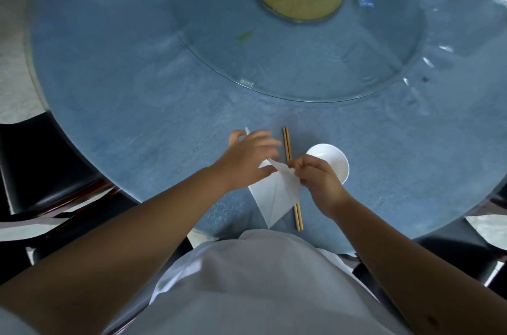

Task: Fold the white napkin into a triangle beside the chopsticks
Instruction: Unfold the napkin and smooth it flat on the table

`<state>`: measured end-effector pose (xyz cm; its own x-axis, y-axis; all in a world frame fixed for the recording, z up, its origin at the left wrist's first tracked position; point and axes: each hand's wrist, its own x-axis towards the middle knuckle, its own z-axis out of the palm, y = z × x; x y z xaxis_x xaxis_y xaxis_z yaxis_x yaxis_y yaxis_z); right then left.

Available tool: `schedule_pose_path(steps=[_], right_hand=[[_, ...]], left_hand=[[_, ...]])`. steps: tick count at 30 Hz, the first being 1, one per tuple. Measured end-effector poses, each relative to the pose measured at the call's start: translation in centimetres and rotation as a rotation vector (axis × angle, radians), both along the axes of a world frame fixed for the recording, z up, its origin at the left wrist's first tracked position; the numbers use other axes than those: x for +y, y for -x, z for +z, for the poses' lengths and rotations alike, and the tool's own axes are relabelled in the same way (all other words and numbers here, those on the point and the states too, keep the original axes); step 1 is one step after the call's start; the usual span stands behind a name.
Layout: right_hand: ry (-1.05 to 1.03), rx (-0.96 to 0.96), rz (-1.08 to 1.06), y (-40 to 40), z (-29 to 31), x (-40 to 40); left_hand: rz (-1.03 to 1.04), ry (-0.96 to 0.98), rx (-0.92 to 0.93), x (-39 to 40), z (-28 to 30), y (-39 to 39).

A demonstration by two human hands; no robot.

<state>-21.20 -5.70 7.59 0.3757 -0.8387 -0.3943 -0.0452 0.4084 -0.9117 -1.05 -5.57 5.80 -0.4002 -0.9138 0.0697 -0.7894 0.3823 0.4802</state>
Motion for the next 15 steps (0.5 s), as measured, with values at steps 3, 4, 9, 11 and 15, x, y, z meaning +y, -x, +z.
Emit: schedule_pose_path(steps=[3, 4, 9, 11, 15], right_hand=[[-0.032, -0.037, 0.053, 0.5, 0.0, -0.5], [-0.045, -0.047, 0.094, 0.6, -0.1, -0.6], [-0.083, 0.052, 0.275, 0.2, -0.9, -0.3], [-0.079, 0.084, 0.371, -0.2, -0.9, -0.2], [-0.088, 0.111, 0.464, -2.1, -0.8, -0.4]], left_hand=[[0.022, -0.206, 0.098, 0.1, 0.9, -0.6], [0.062, -0.283, 0.125, 0.2, 1.3, -0.9], [0.178, -0.528, 0.242, 0.4, 3.2, -3.6], [0.217, -0.563, 0.239, 0.3, 3.4, -4.6], [0.262, -0.594, 0.197, -0.3, 3.2, -6.4]])
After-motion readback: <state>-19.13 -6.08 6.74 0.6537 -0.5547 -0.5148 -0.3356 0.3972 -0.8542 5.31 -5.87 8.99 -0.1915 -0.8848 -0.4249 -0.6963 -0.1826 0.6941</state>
